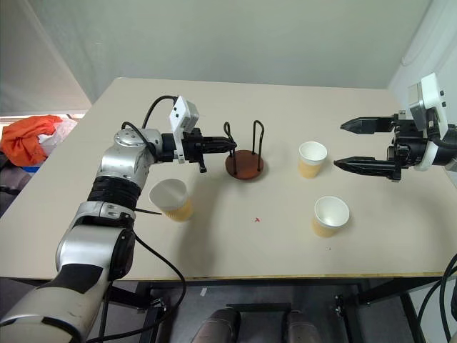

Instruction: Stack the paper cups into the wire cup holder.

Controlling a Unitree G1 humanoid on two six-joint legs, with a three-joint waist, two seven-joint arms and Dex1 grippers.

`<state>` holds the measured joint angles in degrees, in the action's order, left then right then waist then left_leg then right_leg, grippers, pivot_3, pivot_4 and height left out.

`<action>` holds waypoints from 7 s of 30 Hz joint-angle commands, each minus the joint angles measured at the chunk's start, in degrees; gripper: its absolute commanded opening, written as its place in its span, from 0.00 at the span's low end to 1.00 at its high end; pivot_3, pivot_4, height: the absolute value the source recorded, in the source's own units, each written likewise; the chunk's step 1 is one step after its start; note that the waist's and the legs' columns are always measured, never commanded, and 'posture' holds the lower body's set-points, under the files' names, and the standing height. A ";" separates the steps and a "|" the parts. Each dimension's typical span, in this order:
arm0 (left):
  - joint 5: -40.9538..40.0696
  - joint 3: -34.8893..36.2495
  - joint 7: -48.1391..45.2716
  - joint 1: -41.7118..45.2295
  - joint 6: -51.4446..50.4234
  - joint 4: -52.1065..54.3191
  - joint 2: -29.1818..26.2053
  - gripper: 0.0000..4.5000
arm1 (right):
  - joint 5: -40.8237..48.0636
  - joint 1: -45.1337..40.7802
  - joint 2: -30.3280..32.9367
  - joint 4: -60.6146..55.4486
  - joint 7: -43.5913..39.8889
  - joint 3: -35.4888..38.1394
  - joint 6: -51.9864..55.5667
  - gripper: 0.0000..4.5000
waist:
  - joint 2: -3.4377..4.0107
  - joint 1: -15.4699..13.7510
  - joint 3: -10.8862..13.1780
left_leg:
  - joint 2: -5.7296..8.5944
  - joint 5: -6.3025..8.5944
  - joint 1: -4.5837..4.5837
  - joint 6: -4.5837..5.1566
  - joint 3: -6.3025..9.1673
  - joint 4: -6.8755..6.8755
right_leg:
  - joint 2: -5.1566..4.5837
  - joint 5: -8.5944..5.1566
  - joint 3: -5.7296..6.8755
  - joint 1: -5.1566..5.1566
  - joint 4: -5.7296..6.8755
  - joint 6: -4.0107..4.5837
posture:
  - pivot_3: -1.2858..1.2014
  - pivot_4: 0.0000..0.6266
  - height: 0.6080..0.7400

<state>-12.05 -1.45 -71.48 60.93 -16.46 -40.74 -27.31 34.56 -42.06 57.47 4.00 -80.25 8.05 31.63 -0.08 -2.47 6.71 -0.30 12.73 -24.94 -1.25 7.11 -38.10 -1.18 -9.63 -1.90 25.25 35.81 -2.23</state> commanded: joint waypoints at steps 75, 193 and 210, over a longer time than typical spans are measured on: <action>-25.47 14.34 1.61 -32.95 -19.45 61.75 -33.09 1.00 | -21.79 17.70 4.03 -16.95 3.18 -17.92 -6.95 0.78 | 0.04 0.90 0.09 | 0.13 0.76 0.91 -0.24 0.18 0.61 | -0.04 -1.37 -0.28 -0.50 0.13 0.78 | 0.52 0.24 1.00; -27.48 19.55 1.28 -33.11 -21.54 58.62 -37.08 1.00 | -13.49 -21.23 -20.44 1.87 -9.90 -22.62 -11.96 0.00 | -0.02 1.69 0.11 | -1.43 0.49 1.21 -1.76 0.21 1.66 | 0.98 -1.55 0.35 0.35 1.17 2.65 | 0.52 0.24 1.00; -27.20 27.87 -1.18 -42.65 -20.29 55.65 -41.42 1.00 | -17.75 -18.56 -24.74 -0.17 -8.33 -26.34 -13.28 0.00 | -0.05 1.96 0.08 | -1.46 0.34 1.28 -1.67 0.22 1.59 | 1.06 -1.45 0.31 0.29 1.14 2.99 | 0.52 0.24 1.00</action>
<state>-38.50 25.28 -73.28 18.21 -37.22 13.43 -68.60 17.12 -60.55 32.82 4.64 -88.86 -18.41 19.11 -0.13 -0.52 6.79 -1.76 13.08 -23.66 -2.92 7.33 -36.51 -0.12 -11.08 -1.60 25.54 36.94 0.76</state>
